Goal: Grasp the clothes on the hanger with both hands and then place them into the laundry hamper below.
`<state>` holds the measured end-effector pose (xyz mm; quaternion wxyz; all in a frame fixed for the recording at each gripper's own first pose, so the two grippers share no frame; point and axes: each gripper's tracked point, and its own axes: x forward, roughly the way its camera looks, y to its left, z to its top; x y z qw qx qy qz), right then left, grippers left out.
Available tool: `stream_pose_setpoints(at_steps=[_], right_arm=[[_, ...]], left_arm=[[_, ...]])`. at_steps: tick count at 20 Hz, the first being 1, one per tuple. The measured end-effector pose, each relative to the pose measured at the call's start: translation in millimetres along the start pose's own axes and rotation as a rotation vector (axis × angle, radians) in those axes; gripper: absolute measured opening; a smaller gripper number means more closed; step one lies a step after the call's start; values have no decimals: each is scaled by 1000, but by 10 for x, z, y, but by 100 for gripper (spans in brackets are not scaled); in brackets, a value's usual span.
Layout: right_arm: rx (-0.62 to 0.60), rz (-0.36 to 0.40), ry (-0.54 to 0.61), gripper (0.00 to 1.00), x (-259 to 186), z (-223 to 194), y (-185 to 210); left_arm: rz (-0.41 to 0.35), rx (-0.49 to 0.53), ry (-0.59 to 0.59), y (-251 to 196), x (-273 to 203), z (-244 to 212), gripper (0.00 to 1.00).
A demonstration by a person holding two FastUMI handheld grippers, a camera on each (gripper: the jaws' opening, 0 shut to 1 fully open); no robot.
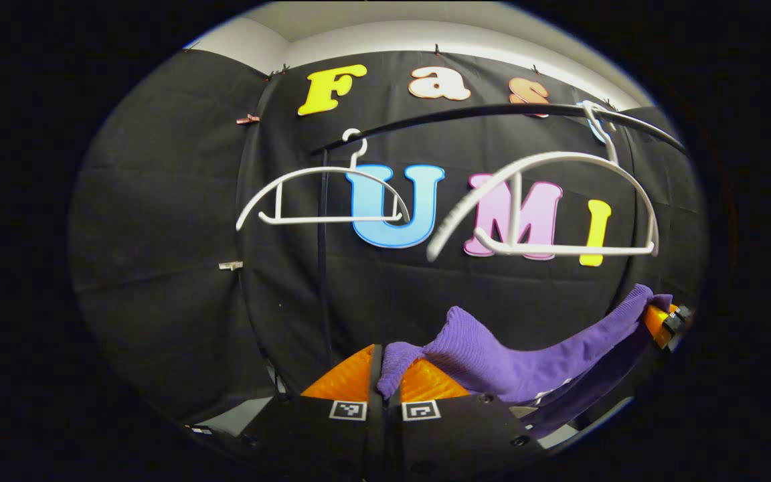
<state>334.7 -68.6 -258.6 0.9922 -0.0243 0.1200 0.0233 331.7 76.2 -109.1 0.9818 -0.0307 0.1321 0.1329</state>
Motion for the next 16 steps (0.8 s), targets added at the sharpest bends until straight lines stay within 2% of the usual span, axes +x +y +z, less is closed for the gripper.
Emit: stream_pose_setpoints(at_steps=[1, 4, 8, 12, 16], right_arm=[[3, 16, 16, 7, -86, -41, 69], [26, 83, 71, 5, -317, -113, 352], [25, 224, 111, 5, -595, -15, 841], [2, 291, 61, 5, -944, 358, 1033], [-10, 312, -40, 5, -1096, 990, 1049]], left_arm=[[-29, -4, 17, -92, -48, -68, 5], [-129, -3, 58, -434, -186, -203, 5], [-251, -7, 91, -864, -461, -266, 5], [-345, -24, 80, -1164, -779, -137, 5], [-411, -53, 6, -1321, -1088, 319, 5]])
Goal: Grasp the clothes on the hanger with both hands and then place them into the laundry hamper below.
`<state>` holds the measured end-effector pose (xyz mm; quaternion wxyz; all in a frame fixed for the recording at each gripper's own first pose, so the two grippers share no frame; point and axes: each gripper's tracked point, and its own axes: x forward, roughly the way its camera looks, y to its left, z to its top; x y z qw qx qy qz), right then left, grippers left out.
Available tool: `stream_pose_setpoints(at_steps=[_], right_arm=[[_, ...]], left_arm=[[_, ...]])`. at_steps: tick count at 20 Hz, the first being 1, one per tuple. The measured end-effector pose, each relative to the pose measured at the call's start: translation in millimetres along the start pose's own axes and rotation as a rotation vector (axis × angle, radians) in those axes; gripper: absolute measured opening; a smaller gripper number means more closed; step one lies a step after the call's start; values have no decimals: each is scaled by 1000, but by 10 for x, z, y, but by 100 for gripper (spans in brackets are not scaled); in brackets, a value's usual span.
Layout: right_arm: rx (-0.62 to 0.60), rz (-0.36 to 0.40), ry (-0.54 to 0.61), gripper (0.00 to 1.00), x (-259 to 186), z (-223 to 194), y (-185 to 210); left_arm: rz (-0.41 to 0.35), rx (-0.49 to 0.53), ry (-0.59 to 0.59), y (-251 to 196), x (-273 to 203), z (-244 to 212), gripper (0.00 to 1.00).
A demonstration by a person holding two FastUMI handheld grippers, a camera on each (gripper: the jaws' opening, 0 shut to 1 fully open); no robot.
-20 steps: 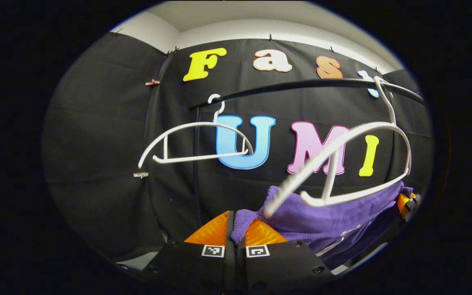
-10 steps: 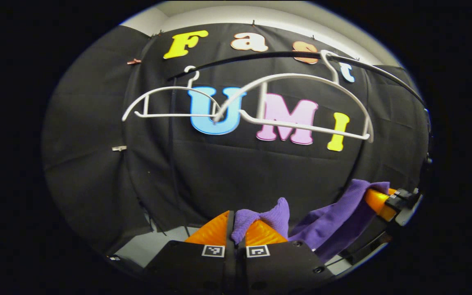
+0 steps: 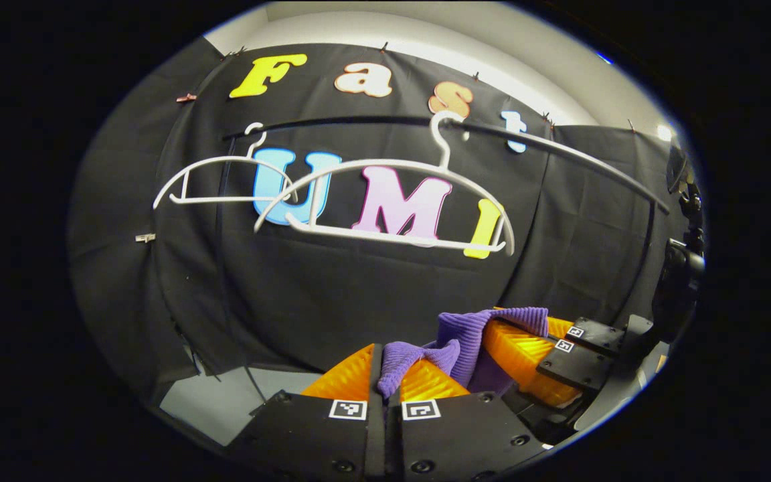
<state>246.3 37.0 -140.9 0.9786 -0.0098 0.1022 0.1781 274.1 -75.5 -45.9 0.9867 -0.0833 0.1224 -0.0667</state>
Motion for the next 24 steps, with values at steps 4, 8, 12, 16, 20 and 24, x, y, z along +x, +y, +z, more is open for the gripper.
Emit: stream_pose_setpoints(at_steps=[4, 8, 12, 16, 20, 24], right_arm=[[-9, 10, -49, 4, -60, 365, -6], [-6, 15, -44, 4, -84, 347, -6], [17, 32, 52, 4, -81, -152, 11], [126, 16, 219, 5, -79, -945, -117], [186, 4, 398, 5, -52, -1856, -191], [152, -8, 570, 5, -111, -2755, -245]], left_arm=[[-48, 19, -49, -179, -138, 363, 5], [-60, 26, -45, -209, -150, 360, 5], [-50, 6, 18, -126, -41, -80, 5], [-17, -43, 124, 93, 146, -742, 5], [1, -97, 262, 290, 383, -1538, 5], [63, -169, 433, 519, 574, -2391, 5]])
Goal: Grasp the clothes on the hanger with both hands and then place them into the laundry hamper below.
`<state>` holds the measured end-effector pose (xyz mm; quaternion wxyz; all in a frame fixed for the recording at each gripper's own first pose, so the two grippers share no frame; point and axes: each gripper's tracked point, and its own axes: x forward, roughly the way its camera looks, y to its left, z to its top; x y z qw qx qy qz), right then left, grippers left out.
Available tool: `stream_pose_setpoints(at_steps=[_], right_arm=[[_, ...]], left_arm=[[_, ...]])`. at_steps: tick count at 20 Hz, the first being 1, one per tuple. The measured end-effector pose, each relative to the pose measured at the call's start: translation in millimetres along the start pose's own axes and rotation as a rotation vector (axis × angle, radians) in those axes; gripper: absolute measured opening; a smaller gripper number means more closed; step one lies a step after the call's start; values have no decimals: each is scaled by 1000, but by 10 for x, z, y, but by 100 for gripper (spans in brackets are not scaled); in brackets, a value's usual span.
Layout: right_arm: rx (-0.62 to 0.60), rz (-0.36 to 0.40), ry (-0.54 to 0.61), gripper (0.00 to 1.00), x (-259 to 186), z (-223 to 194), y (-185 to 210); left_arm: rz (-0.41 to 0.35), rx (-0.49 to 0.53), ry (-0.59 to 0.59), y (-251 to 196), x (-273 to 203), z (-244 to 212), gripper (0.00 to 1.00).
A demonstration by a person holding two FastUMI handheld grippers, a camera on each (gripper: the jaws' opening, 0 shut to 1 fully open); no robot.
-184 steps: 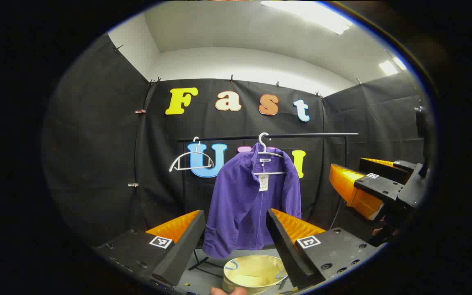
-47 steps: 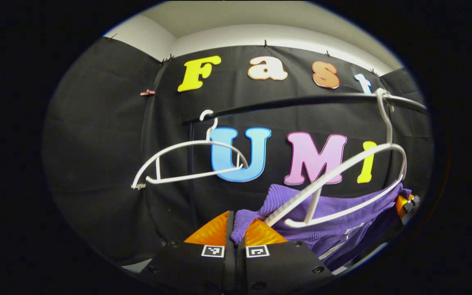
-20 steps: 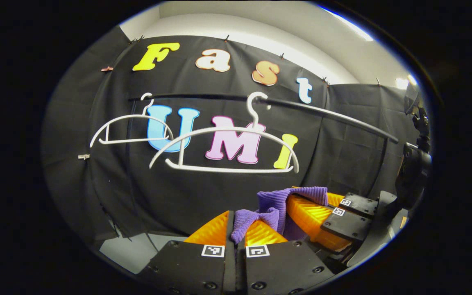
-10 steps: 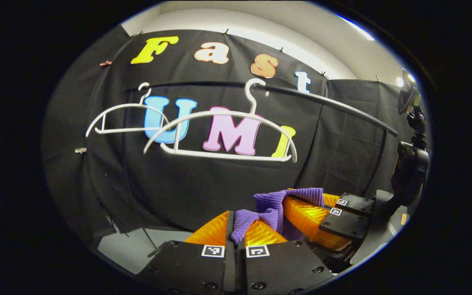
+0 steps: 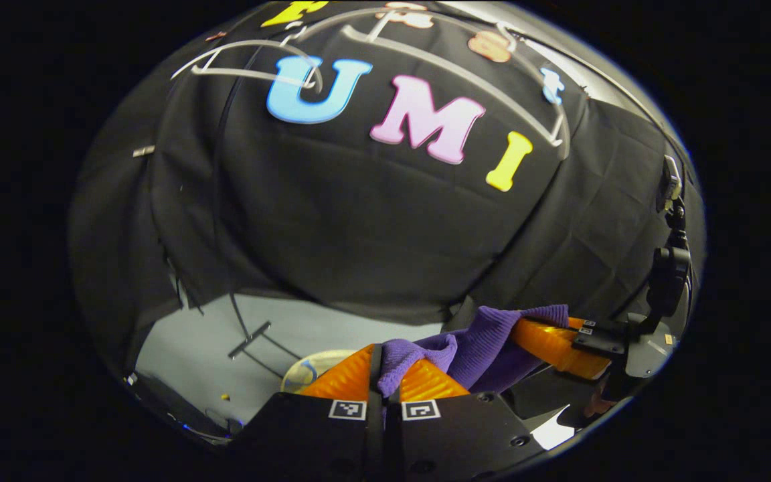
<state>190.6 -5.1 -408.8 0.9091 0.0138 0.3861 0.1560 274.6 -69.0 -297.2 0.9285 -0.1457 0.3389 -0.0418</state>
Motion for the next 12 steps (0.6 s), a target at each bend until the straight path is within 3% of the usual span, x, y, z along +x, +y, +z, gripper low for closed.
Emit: stream_pose_setpoints(at_steps=[4, 8, 12], right_arm=[[-6, -14, 133, 5, 257, -577, -119], [-5, -56, 281, 5, 378, -1049, -165], [30, -48, 392, 5, 504, -1444, -193]], left_arm=[[86, 32, 146, 179, 264, -540, 5], [126, 55, 271, 212, 356, -866, 5], [164, 36, 373, 230, 440, -1165, 5]])
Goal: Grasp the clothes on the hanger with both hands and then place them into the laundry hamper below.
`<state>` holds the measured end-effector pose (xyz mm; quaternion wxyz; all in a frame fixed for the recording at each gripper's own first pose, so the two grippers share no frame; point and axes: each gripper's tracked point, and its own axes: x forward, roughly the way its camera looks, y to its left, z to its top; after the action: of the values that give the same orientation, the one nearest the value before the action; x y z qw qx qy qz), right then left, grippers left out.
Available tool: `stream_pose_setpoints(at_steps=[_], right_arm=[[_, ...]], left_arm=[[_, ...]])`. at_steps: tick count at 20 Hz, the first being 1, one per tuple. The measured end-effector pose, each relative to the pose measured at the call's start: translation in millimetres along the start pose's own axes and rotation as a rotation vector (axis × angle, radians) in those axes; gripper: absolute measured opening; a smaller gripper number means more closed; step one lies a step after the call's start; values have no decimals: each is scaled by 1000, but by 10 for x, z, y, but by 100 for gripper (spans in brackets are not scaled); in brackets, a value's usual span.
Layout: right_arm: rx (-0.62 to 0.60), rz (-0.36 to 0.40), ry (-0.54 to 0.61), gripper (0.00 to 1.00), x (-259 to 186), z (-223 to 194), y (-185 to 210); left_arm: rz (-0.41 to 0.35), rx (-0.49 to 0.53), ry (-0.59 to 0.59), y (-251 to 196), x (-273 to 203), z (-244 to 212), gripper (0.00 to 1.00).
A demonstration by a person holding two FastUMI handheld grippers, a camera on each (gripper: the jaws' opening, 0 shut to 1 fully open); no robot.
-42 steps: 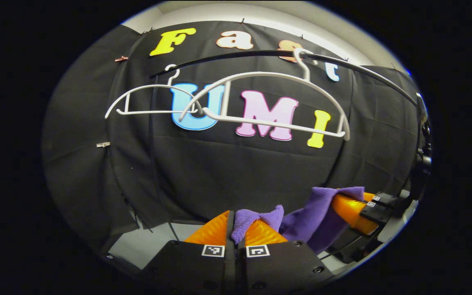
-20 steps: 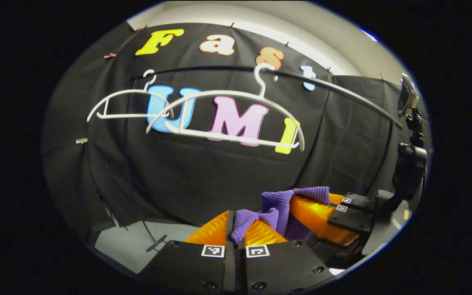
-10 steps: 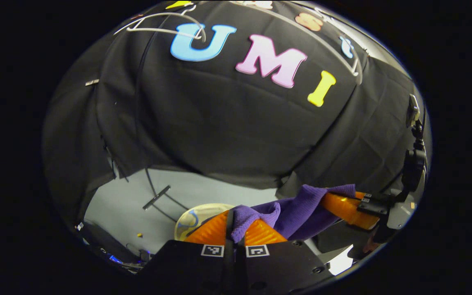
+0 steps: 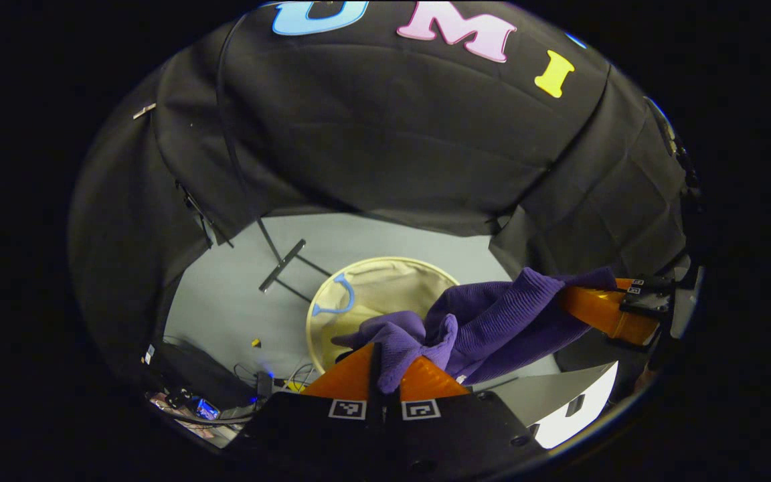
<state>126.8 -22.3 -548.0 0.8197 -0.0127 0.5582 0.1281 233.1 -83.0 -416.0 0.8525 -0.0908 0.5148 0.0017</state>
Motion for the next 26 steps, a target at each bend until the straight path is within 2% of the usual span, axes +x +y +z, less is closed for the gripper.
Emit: stream_pose_setpoints(at_steps=[2, 3, 4, 5, 6, 8, 9, 11, 19, 26], right_arm=[[-2, -27, 45, 5, 54, -112, -80], [11, -21, 51, 5, 88, -131, -66], [28, -12, 50, 10, 56, -115, -30], [39, 0, 51, 10, 59, -123, -11], [38, 14, 48, 40, 93, -136, 20], [19, 14, 46, 100, 76, -139, 32], [9, 1, 48, 95, 56, -166, 12], [-2, -7, 54, 95, 52, -189, 15], [-15, -55, 21, 96, -163, -181, 105], [18, -78, -60, 96, -640, -107, 343]], left_arm=[[22, -19, 33, 60, 73, -55, 5], [36, -24, 48, 95, 102, -88, 5], [37, -27, 69, 134, 134, -136, 5], [45, -24, 83, 167, 156, -180, 9], [31, -12, 82, 164, 206, -189, 7], [43, 14, 71, 227, 186, -159, 68], [52, 22, 64, 237, 233, -179, 99], [59, 23, 53, 240, 174, -191, 95], [23, 33, 25, 164, -3, -188, 95], [-14, 51, -26, 136, -364, -259, 94]])
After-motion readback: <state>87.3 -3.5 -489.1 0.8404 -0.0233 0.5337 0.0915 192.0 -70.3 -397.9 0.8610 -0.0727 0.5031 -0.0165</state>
